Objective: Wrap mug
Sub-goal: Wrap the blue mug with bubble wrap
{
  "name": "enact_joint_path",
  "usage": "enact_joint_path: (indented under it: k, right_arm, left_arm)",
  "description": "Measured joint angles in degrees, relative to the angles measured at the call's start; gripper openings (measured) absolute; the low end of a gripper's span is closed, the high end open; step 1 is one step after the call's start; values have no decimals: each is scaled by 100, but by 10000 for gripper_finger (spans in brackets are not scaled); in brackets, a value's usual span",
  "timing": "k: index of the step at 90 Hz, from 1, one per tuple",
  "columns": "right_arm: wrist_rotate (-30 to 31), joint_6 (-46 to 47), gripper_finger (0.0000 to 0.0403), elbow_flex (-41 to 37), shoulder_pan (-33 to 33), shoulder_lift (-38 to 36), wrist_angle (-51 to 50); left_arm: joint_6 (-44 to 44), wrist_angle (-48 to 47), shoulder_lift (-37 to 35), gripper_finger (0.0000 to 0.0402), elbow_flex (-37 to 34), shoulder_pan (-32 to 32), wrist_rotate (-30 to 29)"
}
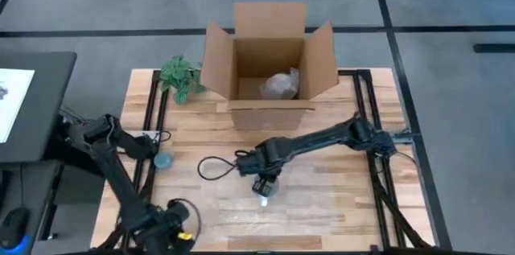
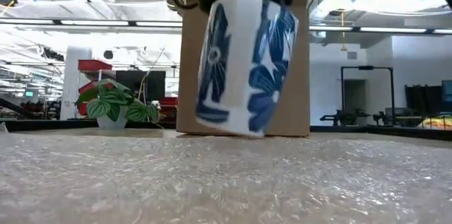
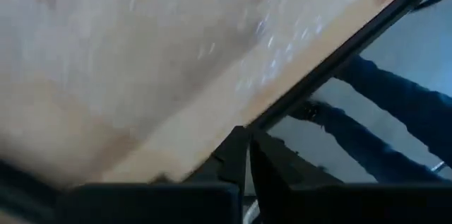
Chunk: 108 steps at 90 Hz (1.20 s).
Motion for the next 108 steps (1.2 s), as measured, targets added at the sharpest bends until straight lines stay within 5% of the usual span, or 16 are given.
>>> enact_joint_path:
  k: [36,56,81,108]
  right_arm:
    - [-313,-127,17,186,-30,276,-69]
    - [-584,-331,94,191,-128,276,-22]
    - [-781,-472,234,732,-155,239,-148]
    - [-720,-579,249,1424,-231,13,-358]
  left_arm:
    - [-1132,-363,55,0,-13,-480,-13]
    - [-1236,-83,55,5,-367,-454,45]
    - [-1298,-209,55,87,-426,-449,111]
    - [-1306,60,52,165,-857,-389,361]
